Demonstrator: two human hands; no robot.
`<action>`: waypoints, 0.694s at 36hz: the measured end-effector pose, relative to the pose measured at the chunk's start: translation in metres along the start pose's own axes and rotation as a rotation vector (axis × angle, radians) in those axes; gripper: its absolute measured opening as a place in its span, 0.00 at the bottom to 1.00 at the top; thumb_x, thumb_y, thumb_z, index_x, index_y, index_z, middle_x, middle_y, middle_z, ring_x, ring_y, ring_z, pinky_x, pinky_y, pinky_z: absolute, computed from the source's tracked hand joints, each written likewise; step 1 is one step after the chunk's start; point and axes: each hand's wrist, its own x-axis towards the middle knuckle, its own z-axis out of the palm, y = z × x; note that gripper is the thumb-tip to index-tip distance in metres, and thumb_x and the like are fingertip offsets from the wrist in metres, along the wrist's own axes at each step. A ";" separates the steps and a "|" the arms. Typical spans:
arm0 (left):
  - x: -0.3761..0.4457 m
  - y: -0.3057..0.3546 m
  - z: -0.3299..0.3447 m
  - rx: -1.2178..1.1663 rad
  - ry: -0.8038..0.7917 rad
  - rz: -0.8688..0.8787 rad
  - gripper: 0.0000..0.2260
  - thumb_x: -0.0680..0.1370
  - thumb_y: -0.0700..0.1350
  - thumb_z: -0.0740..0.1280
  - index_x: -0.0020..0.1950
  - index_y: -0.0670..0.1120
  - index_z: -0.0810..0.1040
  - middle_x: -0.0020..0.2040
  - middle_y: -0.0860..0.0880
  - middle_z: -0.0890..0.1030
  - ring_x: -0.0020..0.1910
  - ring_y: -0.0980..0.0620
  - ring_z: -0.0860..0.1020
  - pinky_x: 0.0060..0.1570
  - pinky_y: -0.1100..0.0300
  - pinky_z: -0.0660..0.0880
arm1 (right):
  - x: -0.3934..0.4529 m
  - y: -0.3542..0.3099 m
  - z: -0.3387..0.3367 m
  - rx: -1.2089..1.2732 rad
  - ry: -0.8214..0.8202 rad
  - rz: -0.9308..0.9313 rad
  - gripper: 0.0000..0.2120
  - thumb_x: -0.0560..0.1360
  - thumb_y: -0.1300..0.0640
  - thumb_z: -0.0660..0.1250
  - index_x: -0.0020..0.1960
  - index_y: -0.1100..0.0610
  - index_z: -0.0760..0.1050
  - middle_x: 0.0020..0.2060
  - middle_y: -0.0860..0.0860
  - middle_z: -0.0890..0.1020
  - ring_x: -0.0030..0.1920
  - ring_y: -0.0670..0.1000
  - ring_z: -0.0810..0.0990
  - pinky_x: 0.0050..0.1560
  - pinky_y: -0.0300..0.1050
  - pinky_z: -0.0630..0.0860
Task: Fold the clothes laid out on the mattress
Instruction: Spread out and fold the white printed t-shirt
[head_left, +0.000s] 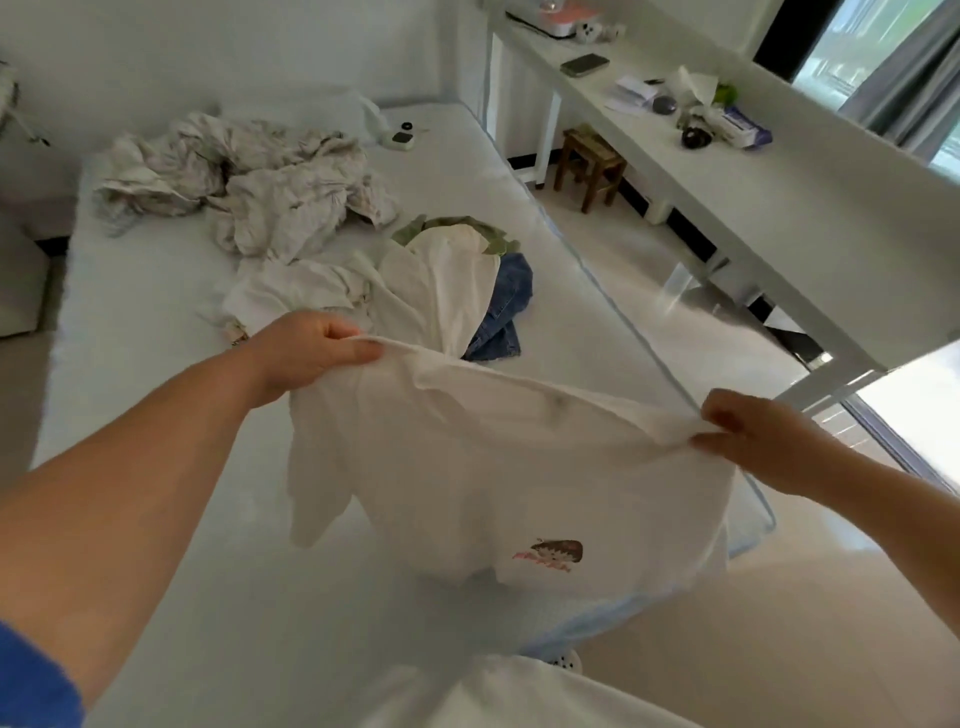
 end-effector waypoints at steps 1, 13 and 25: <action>0.004 0.007 -0.003 -0.019 0.026 0.029 0.09 0.72 0.51 0.71 0.37 0.46 0.83 0.34 0.52 0.80 0.33 0.57 0.77 0.37 0.61 0.72 | 0.002 -0.003 0.000 0.019 0.167 0.003 0.09 0.74 0.58 0.66 0.39 0.51 0.69 0.33 0.50 0.74 0.35 0.53 0.72 0.34 0.43 0.64; 0.055 0.061 0.009 0.180 0.147 0.127 0.16 0.75 0.53 0.68 0.40 0.40 0.80 0.35 0.45 0.77 0.34 0.50 0.73 0.33 0.59 0.66 | 0.019 -0.018 -0.049 0.495 0.726 0.068 0.10 0.76 0.58 0.62 0.52 0.49 0.80 0.43 0.48 0.79 0.45 0.49 0.74 0.46 0.41 0.66; 0.130 0.087 0.111 0.308 0.166 0.039 0.18 0.77 0.50 0.66 0.30 0.46 0.68 0.28 0.50 0.69 0.29 0.51 0.67 0.29 0.60 0.62 | 0.029 0.082 -0.051 0.539 0.265 0.289 0.08 0.67 0.63 0.74 0.37 0.61 0.74 0.31 0.51 0.73 0.34 0.50 0.69 0.33 0.42 0.63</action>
